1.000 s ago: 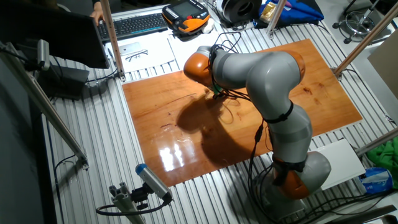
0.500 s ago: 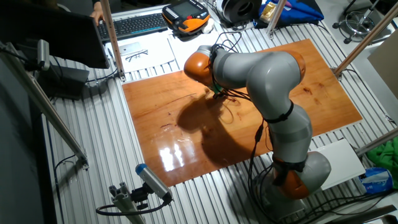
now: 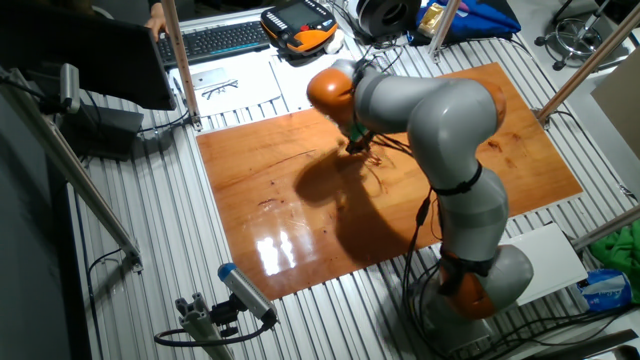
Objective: Unfold the leg of the glasses (with one hand)
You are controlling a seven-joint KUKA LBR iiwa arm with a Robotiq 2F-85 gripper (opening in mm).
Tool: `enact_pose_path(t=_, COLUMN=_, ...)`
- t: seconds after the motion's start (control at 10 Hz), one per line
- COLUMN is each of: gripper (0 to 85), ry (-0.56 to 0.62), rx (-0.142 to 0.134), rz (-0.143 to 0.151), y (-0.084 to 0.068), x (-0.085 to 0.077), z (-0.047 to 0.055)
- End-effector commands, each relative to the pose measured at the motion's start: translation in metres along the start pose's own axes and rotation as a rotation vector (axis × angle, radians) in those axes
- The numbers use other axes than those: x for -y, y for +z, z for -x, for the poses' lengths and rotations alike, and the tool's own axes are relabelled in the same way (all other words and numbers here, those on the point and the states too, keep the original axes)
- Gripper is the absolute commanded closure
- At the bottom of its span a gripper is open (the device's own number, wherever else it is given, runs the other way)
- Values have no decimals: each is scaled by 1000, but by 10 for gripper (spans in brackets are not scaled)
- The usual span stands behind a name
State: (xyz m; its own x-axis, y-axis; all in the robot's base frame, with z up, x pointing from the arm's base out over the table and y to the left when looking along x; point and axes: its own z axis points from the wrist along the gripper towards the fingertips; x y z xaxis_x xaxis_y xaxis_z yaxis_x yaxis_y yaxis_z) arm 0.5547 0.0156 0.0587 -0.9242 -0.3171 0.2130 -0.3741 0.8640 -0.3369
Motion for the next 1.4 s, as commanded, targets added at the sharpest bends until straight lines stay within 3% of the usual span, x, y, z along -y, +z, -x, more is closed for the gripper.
enact_pose_path(t=0.0, gripper=850, ry=16, rx=-1, rz=44, y=-1, x=1, z=-1)
enact_pose_path(t=0.1, gripper=850, ry=40, rx=-1, rz=89, y=-1, x=3, z=-1)
enact_pose_path(t=0.2, gripper=850, ry=76, rx=-7, rz=155, y=-2, x=6, z=-2)
enact_pose_path(t=0.3, gripper=850, ry=98, rx=-10, rz=197, y=-3, x=9, z=-3)
enact_pose_path(t=0.5, gripper=850, ry=109, rx=-11, rz=202, y=-5, x=10, z=-3)
enact_pose_path(t=0.7, gripper=850, ry=157, rx=-13, rz=269, y=-5, x=10, z=-4)
enact_pose_path(t=0.8, gripper=850, ry=174, rx=-15, rz=286, y=-5, x=10, z=-3)
enact_pose_path(t=1.2, gripper=850, ry=212, rx=-25, rz=338, y=-4, x=9, z=-3)
enact_pose_path(t=1.3, gripper=850, ry=212, rx=-26, rz=337, y=-4, x=9, z=-3)
